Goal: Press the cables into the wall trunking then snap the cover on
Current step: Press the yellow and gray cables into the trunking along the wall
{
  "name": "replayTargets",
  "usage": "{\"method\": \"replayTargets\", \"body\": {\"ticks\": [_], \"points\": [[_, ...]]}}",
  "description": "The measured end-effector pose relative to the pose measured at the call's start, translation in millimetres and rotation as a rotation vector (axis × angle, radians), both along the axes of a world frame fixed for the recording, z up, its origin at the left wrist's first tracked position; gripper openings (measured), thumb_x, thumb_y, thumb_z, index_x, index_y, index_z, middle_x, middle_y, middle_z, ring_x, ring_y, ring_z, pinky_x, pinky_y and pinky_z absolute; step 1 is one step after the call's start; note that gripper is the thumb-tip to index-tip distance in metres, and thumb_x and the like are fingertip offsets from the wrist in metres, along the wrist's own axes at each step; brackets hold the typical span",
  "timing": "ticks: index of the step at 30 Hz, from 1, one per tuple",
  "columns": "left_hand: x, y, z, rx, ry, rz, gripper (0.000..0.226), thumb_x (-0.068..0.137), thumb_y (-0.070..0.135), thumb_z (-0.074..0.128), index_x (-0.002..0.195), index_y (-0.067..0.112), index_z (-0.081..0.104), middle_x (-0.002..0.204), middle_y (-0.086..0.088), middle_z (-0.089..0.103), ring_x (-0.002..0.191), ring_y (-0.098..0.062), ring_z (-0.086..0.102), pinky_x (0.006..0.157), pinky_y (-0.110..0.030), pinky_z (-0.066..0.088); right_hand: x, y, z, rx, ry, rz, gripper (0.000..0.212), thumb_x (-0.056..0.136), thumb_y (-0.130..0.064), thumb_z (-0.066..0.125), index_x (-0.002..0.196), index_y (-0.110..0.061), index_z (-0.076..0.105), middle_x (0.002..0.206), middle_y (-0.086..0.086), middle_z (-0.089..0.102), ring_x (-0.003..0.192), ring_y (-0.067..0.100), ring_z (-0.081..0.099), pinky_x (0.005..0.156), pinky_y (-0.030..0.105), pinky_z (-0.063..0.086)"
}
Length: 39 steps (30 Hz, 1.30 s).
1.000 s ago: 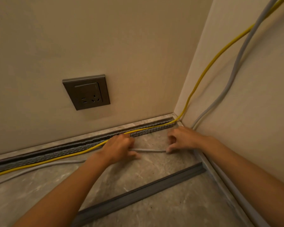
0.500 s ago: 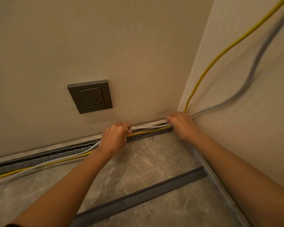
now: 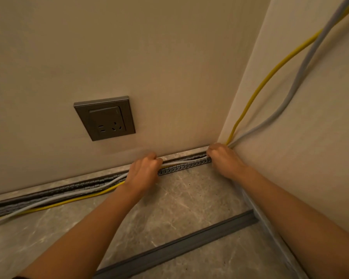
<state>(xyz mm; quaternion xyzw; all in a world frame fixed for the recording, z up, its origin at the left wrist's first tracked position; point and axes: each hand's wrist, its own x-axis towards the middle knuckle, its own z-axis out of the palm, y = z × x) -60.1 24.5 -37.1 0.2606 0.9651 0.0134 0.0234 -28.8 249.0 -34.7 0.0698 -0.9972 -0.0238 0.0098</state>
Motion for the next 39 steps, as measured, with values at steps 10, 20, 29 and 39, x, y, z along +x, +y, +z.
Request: {"method": "replayTargets", "body": {"ticks": [10, 20, 29, 39], "points": [[4, 9, 2, -0.211, 0.067, -0.093, 0.033, 0.099, 0.023, 0.041, 0.124, 0.007, 0.054, 0.127, -0.010, 0.049, 0.119, -0.028, 0.046, 0.093, -0.036, 0.039, 13, 2, -4, 0.136, 0.112, -0.050, 0.032, 0.079, 0.003, 0.061, 0.111, -0.003, 0.062, 0.109, 0.014, 0.065, 0.105, 0.030, 0.061, 0.095, 0.030, 0.044], [6, 9, 0, -0.063, 0.163, -0.093, 0.016, 0.087, 0.018, 0.065, 0.095, 0.005, 0.070, 0.099, -0.013, 0.064, 0.094, -0.031, 0.060, 0.073, -0.037, 0.050, 19, -10, -8, 0.054, 0.067, -0.160, 0.030, 0.058, 0.015, 0.071, 0.087, 0.007, 0.067, 0.077, 0.026, 0.071, 0.077, 0.040, 0.069, 0.067, 0.034, 0.057], [10, 17, 6, -0.017, 0.118, -0.224, 0.023, 0.077, 0.007, 0.072, 0.099, 0.006, 0.066, 0.095, -0.015, 0.063, 0.082, -0.032, 0.064, 0.058, -0.031, 0.042, 8, -23, -14, 0.114, -0.004, -0.123, 0.034, 0.093, -0.003, 0.042, 0.126, -0.007, 0.049, 0.129, 0.018, 0.050, 0.111, 0.034, 0.057, 0.105, 0.043, 0.035], [8, 17, -10, -0.069, 0.184, -0.331, 0.026, 0.037, 0.004, 0.089, 0.049, 0.008, 0.066, 0.052, -0.007, 0.060, 0.042, -0.024, 0.058, 0.037, -0.019, 0.041, 4, -30, -9, 0.084, -0.075, -0.152, 0.031, 0.094, 0.001, 0.037, 0.118, -0.001, 0.056, 0.132, 0.019, 0.044, 0.119, 0.032, 0.048, 0.103, 0.042, 0.035]]}}
